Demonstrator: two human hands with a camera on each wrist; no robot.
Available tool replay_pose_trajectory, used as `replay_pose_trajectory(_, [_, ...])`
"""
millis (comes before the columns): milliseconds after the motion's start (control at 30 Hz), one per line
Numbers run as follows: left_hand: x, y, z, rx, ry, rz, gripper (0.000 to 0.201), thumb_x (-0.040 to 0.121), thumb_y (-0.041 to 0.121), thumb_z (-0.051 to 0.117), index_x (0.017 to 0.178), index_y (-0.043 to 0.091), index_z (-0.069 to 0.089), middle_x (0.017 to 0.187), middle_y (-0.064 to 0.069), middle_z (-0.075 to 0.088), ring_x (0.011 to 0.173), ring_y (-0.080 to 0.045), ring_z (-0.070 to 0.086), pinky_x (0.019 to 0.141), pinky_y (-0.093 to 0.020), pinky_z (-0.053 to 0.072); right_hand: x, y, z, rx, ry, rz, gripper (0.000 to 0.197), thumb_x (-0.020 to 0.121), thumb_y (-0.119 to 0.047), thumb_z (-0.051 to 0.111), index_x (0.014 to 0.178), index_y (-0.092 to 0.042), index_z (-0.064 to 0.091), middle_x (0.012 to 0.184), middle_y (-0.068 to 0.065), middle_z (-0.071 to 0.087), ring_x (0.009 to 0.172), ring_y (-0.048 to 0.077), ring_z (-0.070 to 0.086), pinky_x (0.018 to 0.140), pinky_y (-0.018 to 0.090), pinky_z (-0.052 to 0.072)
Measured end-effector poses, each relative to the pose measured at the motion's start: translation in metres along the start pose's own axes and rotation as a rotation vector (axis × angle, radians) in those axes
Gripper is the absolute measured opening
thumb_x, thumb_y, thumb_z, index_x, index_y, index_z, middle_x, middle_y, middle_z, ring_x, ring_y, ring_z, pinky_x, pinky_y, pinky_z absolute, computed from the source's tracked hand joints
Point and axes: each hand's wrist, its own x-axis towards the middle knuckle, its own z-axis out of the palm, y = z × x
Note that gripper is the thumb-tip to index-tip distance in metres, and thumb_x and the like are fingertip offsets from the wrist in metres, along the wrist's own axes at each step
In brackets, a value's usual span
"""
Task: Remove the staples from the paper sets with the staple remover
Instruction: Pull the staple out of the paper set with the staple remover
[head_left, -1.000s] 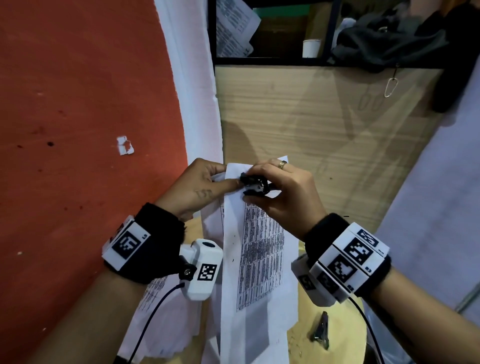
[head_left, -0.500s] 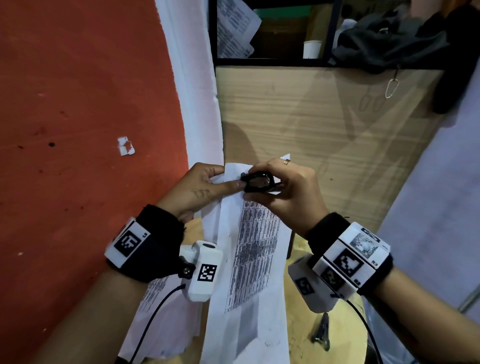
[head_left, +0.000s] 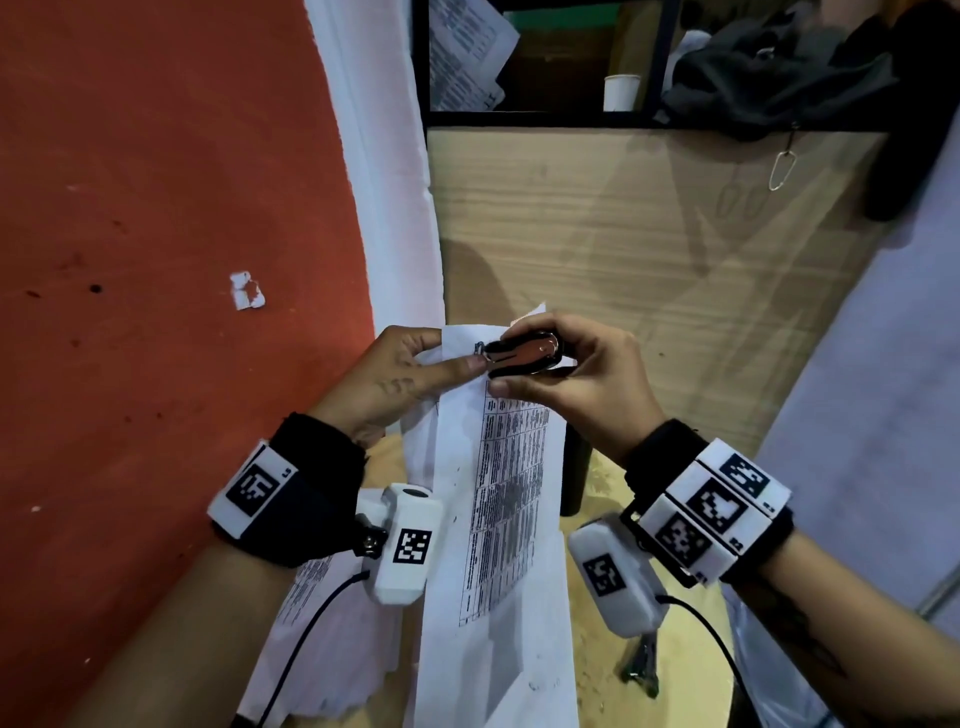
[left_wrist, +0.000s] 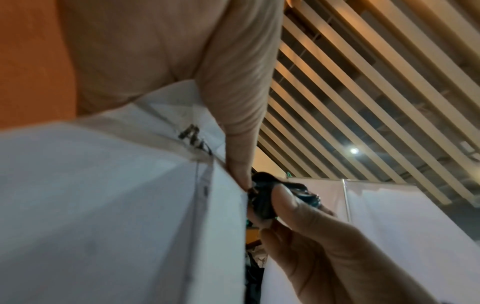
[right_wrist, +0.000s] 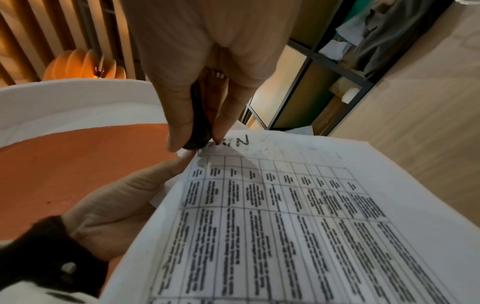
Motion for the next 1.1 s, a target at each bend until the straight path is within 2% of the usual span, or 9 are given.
replay_pose_trajectory(67, [-0.001,0.001,0.001,0.033,-0.009,0.01,0.019,0.076,0.004,0.066,0.093,0.011,0.07,0.081,0.004,0.074,0.073,-0.008,0.069,0.069,-0.019,0.055,0.001,-0.002,-0.001,-0.049,-0.003,0.011,0.034,0.055,-0.016,0.087,0.082,-0.023,0.067,0.081,-0.001,0.071,0.077,0.012,0.067,0.075,0.039,0.057])
replay_pose_trajectory(167, [-0.002,0.004,0.002,0.107,-0.028,0.039,0.028,0.075,-0.007,0.069,0.096,0.012,0.07,0.087,0.0,0.074,0.082,-0.009,0.069,0.075,-0.02,0.056,0.003,-0.005,-0.002,-0.067,-0.025,0.019,0.03,0.058,-0.011,0.087,0.081,-0.016,0.069,0.078,0.001,0.072,0.073,0.009,0.066,0.071,0.033,0.057])
replay_pose_trajectory(367, [0.002,0.0,0.002,0.27,0.031,0.132,0.037,0.059,0.032,0.077,0.093,0.018,0.075,0.094,-0.012,0.074,0.089,-0.02,0.069,0.083,-0.043,0.054,0.006,-0.006,-0.002,-0.13,-0.032,-0.002,0.027,0.058,-0.013,0.087,0.077,-0.018,0.067,0.073,-0.007,0.069,0.068,0.006,0.064,0.07,0.03,0.054])
replay_pose_trajectory(467, [0.006,-0.002,0.004,0.395,0.076,0.16,0.018,0.058,0.045,0.071,0.075,0.039,0.074,0.068,0.016,0.069,0.07,0.003,0.064,0.068,-0.031,0.052,0.007,-0.008,-0.003,-0.211,-0.021,-0.045,0.026,0.059,-0.015,0.087,0.077,-0.013,0.068,0.072,-0.006,0.069,0.066,0.002,0.062,0.067,0.023,0.051])
replay_pose_trajectory(567, [0.008,-0.001,0.008,0.576,0.15,0.206,0.021,0.06,0.042,0.069,0.076,0.05,0.06,0.049,0.016,0.053,0.045,0.014,0.043,0.05,-0.017,0.031,0.008,-0.007,-0.003,-0.377,0.004,-0.146,0.025,0.058,-0.018,0.086,0.075,-0.013,0.069,0.068,-0.008,0.064,0.063,0.0,0.056,0.062,0.012,0.042])
replay_pose_trajectory(700, [0.011,-0.004,0.007,0.599,0.194,0.212,0.006,0.057,0.049,0.064,0.059,0.044,0.063,0.044,0.009,0.047,0.047,0.004,0.038,0.05,-0.024,0.03,0.009,-0.004,-0.002,-0.454,0.009,-0.266,0.027,0.057,-0.013,0.084,0.078,-0.007,0.067,0.07,0.002,0.065,0.067,0.008,0.055,0.062,0.013,0.039])
replay_pose_trajectory(800, [0.016,-0.01,0.004,0.606,0.203,0.194,0.036,0.054,0.056,0.058,0.068,0.023,0.063,0.054,-0.001,0.045,0.056,-0.011,0.041,0.055,-0.031,0.034,0.008,-0.003,-0.002,-0.541,-0.029,-0.33,0.029,0.06,-0.016,0.083,0.081,-0.004,0.066,0.073,0.006,0.064,0.069,0.013,0.055,0.062,0.021,0.041])
replay_pose_trajectory(933, [0.017,-0.009,0.003,0.634,0.205,0.185,0.061,0.052,0.062,0.058,0.072,0.005,0.066,0.06,-0.013,0.05,0.061,-0.012,0.042,0.059,-0.043,0.046,0.008,-0.004,-0.002,-0.642,-0.07,-0.374,0.025,0.067,-0.02,0.076,0.083,-0.004,0.064,0.076,0.007,0.061,0.067,0.027,0.058,0.056,0.037,0.049])
replay_pose_trajectory(1100, [0.014,-0.01,0.007,0.618,0.233,0.185,0.037,0.053,0.058,0.06,0.056,0.021,0.059,0.051,0.002,0.034,0.054,-0.015,0.032,0.051,-0.035,0.028,0.008,0.001,-0.002,-0.57,-0.034,-0.335,0.03,0.062,-0.019,0.083,0.08,-0.004,0.065,0.072,0.005,0.06,0.067,0.015,0.052,0.062,0.017,0.039])
